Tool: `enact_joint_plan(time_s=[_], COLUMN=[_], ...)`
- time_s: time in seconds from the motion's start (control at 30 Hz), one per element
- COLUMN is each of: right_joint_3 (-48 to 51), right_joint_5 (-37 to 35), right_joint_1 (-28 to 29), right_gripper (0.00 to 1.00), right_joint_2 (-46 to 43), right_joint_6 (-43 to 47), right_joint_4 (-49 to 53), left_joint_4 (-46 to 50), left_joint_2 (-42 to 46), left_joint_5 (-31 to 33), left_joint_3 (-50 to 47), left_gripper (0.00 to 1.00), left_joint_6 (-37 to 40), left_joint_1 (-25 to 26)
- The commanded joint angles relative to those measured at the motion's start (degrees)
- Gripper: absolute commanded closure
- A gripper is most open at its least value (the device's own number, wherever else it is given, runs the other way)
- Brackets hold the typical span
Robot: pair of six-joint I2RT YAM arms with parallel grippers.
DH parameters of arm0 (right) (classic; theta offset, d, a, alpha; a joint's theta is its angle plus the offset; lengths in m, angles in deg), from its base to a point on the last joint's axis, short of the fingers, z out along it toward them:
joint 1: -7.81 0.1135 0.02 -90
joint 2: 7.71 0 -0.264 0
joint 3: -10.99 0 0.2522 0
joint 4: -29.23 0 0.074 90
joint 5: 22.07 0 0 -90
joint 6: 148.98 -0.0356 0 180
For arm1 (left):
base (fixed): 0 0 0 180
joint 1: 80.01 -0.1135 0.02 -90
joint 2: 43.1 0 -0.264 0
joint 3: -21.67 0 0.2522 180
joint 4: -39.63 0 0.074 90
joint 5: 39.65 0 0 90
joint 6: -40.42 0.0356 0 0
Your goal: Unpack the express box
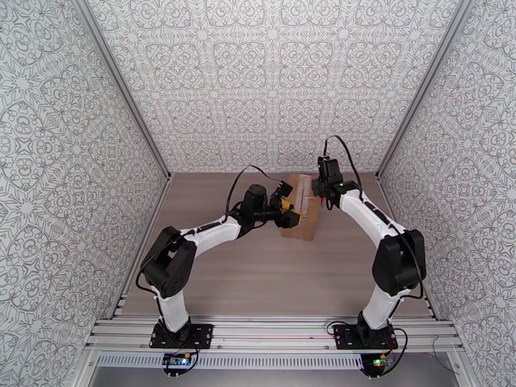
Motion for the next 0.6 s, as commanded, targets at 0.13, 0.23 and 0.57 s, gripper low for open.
enact_joint_plan(time_s=[0.13,0.23,0.57], right_joint_3=[-2.8,-3.4,-5.8], right_joint_5=[16.4,15.1,10.8], right_joint_1=[2.6,2.6,-5.6], right_gripper=[1.00,1.00,1.00], right_joint_2=[1.5,1.2,-6.9], right_joint_6=[5.5,6.9,1.1], right_joint_4=[-6.2,-4.9,-1.0], left_joint_4=[2.3,3.8,15.5], left_joint_2=[5.0,8.1,19.3], left_joint_5=[-1.0,1.1,7.6], left_joint_3=[-4.3,-5.9,-4.7], left_gripper=[0.22,0.22,0.22], left_joint_6=[0.1,1.8,16.7], left_joint_1=[4.5,4.9,0.9])
